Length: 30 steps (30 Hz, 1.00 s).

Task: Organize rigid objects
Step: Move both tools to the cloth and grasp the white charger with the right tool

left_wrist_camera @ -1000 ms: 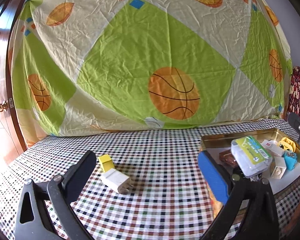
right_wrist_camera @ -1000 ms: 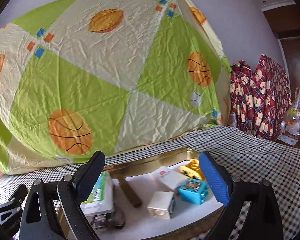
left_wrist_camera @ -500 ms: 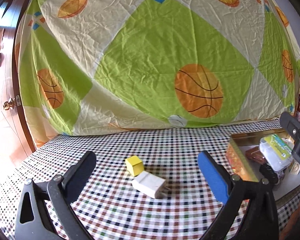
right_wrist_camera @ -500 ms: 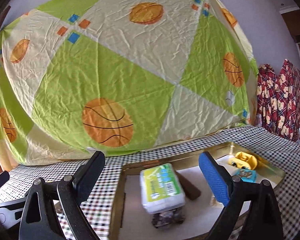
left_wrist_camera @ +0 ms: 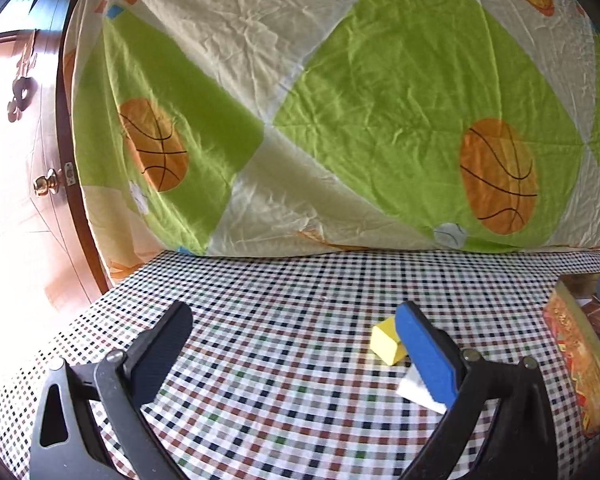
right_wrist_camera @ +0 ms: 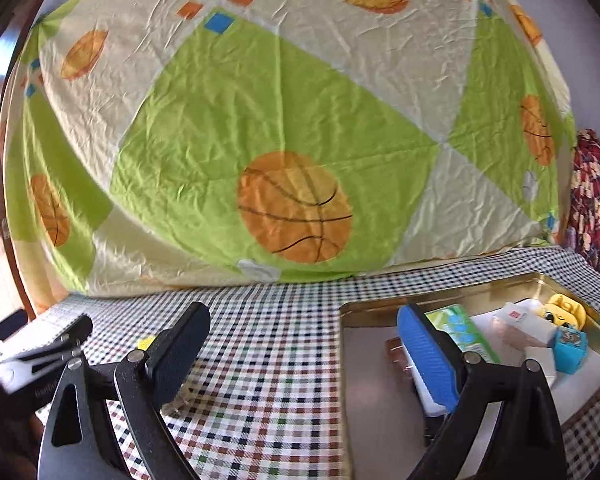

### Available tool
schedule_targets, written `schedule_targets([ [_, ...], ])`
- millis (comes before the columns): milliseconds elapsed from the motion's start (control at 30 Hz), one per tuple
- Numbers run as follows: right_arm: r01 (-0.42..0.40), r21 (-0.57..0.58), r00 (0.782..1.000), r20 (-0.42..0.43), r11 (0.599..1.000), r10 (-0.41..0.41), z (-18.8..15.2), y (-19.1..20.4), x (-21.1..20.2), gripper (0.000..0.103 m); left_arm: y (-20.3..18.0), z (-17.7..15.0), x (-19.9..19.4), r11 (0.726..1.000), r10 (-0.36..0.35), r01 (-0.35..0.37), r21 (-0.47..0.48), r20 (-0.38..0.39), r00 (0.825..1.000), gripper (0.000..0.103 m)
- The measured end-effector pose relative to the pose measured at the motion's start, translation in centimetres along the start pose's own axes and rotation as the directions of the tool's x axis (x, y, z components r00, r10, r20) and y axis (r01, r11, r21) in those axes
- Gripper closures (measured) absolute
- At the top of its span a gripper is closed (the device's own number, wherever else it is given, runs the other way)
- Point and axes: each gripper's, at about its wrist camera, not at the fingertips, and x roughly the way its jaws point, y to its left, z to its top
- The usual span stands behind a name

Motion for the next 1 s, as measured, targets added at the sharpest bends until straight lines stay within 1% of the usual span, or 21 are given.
schedule_targets([
  [133,-0.054,-0.056,0.999,-0.007,0.997,0.053,-0.1,2.0,0.7,0.007,2.3,0.1,1.6,0.998,0.034,-0.037,-0.058,-0.039,0.999,0.0],
  [200,-0.09,-0.085,0.996,-0.035,0.992,0.087,-0.1,3.1,1.4,0.007,3.1,0.2,2.3,0.996,0.036,-0.041,-0.084,-0.058,0.998,0.0],
  [300,-0.152,-0.107,0.985,-0.097,0.983,0.142,-0.2,4.6,2.8,0.007,3.7,0.4,3.4,0.996,0.054,-0.058,-0.066,-0.068,0.996,0.0],
  [367,-0.199,-0.134,0.971,-0.164,0.971,0.176,-0.3,5.7,4.0,0.007,3.7,0.7,4.0,0.996,0.077,-0.079,-0.033,-0.066,0.995,0.0],
  [433,-0.243,-0.17,0.949,-0.243,0.955,0.198,-0.7,7.0,5.3,0.007,3.8,0.8,4.9,0.994,0.104,-0.106,-0.01,-0.089,0.991,0.001],
  [467,-0.267,-0.181,0.937,-0.278,0.947,0.211,-0.9,7.5,5.9,0.007,3.9,0.8,5.3,0.995,0.099,-0.101,-0.011,-0.109,0.989,0.001],
  [533,-0.309,-0.203,0.909,-0.348,0.929,0.227,-1.5,8.6,7.1,0.016,3.9,0.8,5.7,0.997,0.081,-0.083,-0.01,-0.132,0.988,0.001],
  [600,-0.345,-0.218,0.878,-0.418,0.913,0.232,-2.1,9.6,8.2,0.025,3.8,0.7,5.8,0.997,0.071,-0.072,-0.005,-0.136,0.988,0.001],
  [633,-0.365,-0.223,0.86,-0.453,0.904,0.235,-2.5,10.0,8.7,0.027,3.8,0.7,5.8,0.998,0.065,-0.065,0.0,-0.135,0.989,0.001],
  [667,-0.377,-0.228,0.847,-0.478,0.898,0.234,-2.8,10.3,9.1,0.031,3.7,0.7,5.8,0.998,0.061,-0.061,0.005,-0.134,0.989,0.001],
  [733,-0.4,-0.236,0.821,-0.522,0.886,0.232,-3.3,11.0,9.8,0.032,3.5,0.8,5.9,0.998,0.061,-0.06,0.013,-0.135,0.989,0.001],
  [867,-0.415,-0.233,0.793,-0.567,0.88,0.223,-4.0,11.5,10.7,0.033,3.6,0.8,5.8,0.998,0.058,-0.057,0.012,-0.144,0.988,0.001],
  [900,-0.414,-0.231,0.787,-0.577,0.881,0.218,-4.2,11.5,11.0,0.039,3.7,0.7,5.8,0.998,0.057,-0.056,0.01,-0.146,0.988,0.001],
  [933,-0.418,-0.223,0.78,-0.586,0.88,0.222,-4.3,11.5,11.1,0.042,3.7,0.7,5.8,0.998,0.055,-0.054,0.009,-0.148,0.988,0.001],
  [967,-0.421,-0.22,0.778,-0.586,0.88,0.226,-4.1,11.5,11.2,0.045,3.7,0.7,5.8,0.999,0.054,-0.053,0.011,-0.149,0.987,0.001],
  [1000,-0.422,-0.218,0.777,-0.587,0.88,0.227,-4.1,11.4,11.2,0.045,3.7,0.7,5.8,0.998,0.056,-0.055,0.013,-0.152,0.987,0.001],
])
